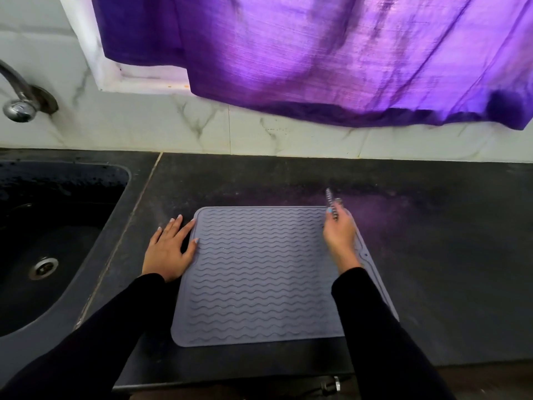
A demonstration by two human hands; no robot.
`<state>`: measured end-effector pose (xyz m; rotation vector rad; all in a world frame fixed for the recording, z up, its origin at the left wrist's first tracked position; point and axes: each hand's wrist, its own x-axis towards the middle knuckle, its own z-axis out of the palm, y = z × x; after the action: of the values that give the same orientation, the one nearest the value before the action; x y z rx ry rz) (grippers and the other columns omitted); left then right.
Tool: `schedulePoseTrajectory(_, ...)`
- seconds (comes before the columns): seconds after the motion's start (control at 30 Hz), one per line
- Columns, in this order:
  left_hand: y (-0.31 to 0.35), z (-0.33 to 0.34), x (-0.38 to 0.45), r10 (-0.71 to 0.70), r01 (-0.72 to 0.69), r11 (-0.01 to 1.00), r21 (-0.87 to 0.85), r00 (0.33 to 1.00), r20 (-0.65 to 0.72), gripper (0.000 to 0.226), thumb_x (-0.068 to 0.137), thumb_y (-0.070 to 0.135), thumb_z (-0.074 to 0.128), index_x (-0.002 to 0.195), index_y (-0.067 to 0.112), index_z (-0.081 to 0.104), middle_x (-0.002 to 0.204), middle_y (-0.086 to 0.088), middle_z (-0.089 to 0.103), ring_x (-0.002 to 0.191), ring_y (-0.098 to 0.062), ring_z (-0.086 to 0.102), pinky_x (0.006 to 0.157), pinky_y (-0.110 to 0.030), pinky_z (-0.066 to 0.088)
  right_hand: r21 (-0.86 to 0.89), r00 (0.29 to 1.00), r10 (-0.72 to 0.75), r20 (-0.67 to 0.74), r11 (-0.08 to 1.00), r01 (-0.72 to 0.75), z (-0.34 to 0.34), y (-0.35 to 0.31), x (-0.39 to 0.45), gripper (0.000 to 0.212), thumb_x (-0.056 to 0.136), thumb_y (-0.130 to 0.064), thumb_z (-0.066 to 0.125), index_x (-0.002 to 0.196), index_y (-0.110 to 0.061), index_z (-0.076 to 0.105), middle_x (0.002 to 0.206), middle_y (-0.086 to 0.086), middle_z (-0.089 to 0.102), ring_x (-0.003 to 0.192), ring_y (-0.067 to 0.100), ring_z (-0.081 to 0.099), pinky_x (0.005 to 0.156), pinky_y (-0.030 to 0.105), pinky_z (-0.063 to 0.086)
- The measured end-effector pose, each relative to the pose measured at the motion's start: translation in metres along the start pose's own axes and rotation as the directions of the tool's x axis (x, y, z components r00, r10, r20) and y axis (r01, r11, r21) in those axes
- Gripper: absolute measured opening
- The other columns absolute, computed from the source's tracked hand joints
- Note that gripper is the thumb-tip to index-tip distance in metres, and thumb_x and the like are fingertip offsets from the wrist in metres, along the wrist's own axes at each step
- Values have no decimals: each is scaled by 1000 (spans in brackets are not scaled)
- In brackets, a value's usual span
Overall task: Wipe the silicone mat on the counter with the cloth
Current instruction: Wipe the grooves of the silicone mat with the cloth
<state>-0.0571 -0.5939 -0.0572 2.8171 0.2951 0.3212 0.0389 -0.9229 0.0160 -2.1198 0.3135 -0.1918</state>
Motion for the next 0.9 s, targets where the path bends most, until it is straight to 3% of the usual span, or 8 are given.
schedulePoseTrajectory(0.13,1,-1,-1,-5,5,1000,7,1000,-8,72,81,63,13,142,32,34,152,-3,29,142,-17,22,115,-37,12,-563,937,-196,291,756,333,37,25,-16,58,95,-25,41,148,-13,19,158,11,7,146,25,5,118,36,5)
schedulePoseTrajectory(0.3,1,1,-1,-12,12,1000,28,1000,-4,71,81,62,13,142,32,34,152,-3,29,142,-19,22,115,-39,13,-523,915,-161,370,778,348,34,27,-9,56,98,-33,35,149,-19,15,158,6,-3,146,20,-4,118,36,-1)
schedulePoseTrajectory(0.47,2,0,-1,-11,11,1000,26,1000,2,74,80,64,10,142,31,33,152,-3,29,142,-19,22,115,-38,12,114,943,14,332,992,-55,17,15,1,44,101,-25,35,142,-10,36,153,5,28,141,19,24,114,33,21)
schedulePoseTrajectory(0.53,3,-1,-1,-14,14,1000,16,1000,4,75,79,64,10,142,32,33,152,-3,29,142,-19,21,115,-38,12,488,923,187,336,804,-340,7,9,10,40,100,-23,36,135,-5,45,135,5,49,118,23,51,96,33,43)
schedulePoseTrajectory(0.63,4,-2,-1,-11,11,1000,12,1000,3,75,79,64,10,142,32,33,152,-3,28,142,-18,21,116,-38,11,708,922,260,287,591,-386,7,6,15,39,101,-22,33,131,-1,46,119,7,56,92,16,53,84,28,45)
schedulePoseTrajectory(0.73,2,-2,-1,-15,15,1000,16,1000,8,74,80,64,10,142,33,32,153,-3,28,142,-18,21,115,-37,11,517,971,175,165,823,-236,28,-7,-9,36,98,-22,41,126,-3,53,109,9,58,96,21,54,83,31,42)
schedulePoseTrajectory(0.8,4,-2,-1,-10,10,1000,21,1000,8,73,80,64,10,142,32,32,153,-3,28,142,-18,21,115,-37,12,192,978,-71,198,981,32,50,-8,-35,40,98,-24,40,135,-9,47,131,6,50,125,20,43,106,33,32)
schedulePoseTrajectory(0.9,4,-2,0,-9,9,1000,22,1000,2,73,80,64,11,142,32,33,152,-3,29,142,-18,21,115,-37,13,-384,865,-348,362,790,478,81,4,-62,51,98,-29,34,146,-16,27,157,6,17,145,18,10,120,36,3)
